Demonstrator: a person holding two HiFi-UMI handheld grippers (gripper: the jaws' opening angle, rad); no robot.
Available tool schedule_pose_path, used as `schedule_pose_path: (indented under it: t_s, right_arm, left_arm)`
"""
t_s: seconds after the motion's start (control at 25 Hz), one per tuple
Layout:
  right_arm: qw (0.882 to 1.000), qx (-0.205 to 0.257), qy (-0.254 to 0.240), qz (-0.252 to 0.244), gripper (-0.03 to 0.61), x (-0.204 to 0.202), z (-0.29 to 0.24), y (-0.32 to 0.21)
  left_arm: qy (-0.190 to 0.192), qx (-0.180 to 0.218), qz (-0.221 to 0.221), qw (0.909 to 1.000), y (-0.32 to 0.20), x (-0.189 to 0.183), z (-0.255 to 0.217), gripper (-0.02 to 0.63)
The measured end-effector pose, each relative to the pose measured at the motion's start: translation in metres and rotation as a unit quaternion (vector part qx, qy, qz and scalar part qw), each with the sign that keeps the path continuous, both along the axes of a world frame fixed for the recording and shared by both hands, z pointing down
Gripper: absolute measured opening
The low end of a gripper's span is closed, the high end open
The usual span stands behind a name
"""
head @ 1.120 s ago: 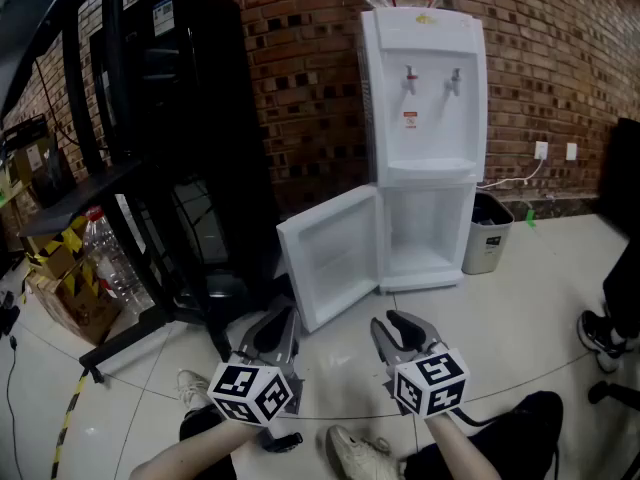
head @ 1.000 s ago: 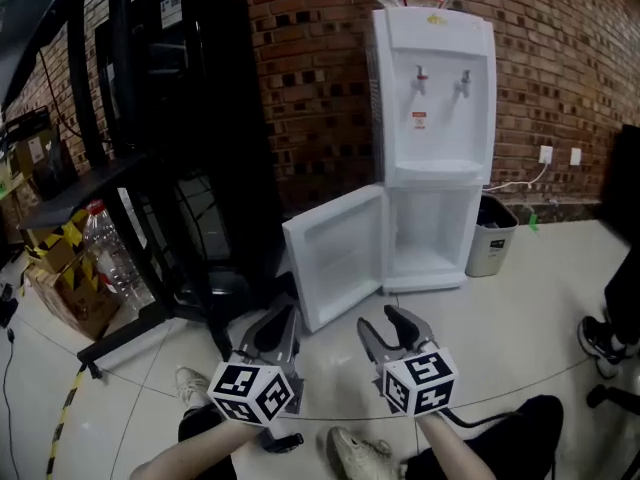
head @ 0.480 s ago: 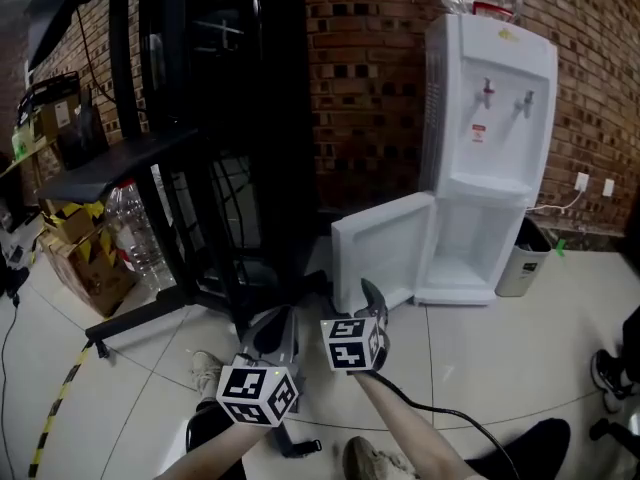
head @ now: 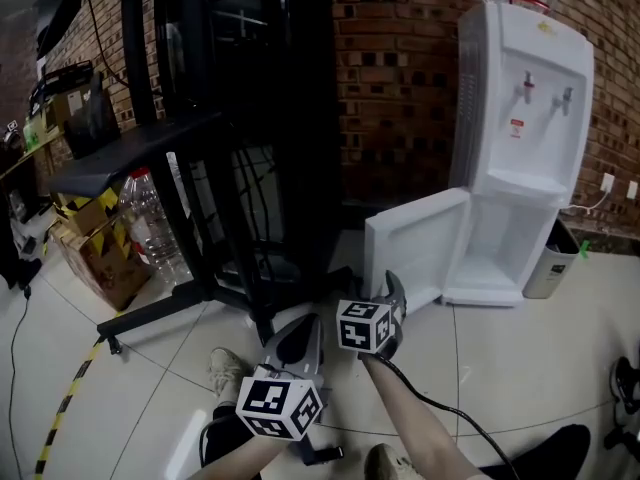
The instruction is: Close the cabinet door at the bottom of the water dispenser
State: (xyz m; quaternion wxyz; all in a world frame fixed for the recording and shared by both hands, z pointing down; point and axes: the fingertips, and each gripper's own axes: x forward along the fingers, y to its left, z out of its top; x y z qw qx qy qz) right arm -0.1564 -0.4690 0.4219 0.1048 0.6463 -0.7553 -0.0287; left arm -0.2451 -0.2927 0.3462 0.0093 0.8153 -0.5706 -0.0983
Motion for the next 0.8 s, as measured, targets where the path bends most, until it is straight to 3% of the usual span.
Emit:
schedule_pose_path:
  t_s: [0.24,0.52,0.8]
  right_arm:
    - [1.0,-0.005,0.015,-0.006,0.225,0.0,0.007,-0.006]
    - [1.0,-0.02,0.007,-0.023,0.221,0.012,0.008,0.016]
    - [0.997,-0.045,0.018,-0.055,0.233,0.045,0.009,0.057]
  left_arm:
    - [-0.006,0.0,0.007,1.0,-0.005,0.008,0.004,0.006]
    - [0.003,-0.015,0.002,0.9999,-0.015,0.017,0.007,0.005]
    - [-0.003,-0.005,0.038,0.9993,-0.026,0.067,-0.007,0.005]
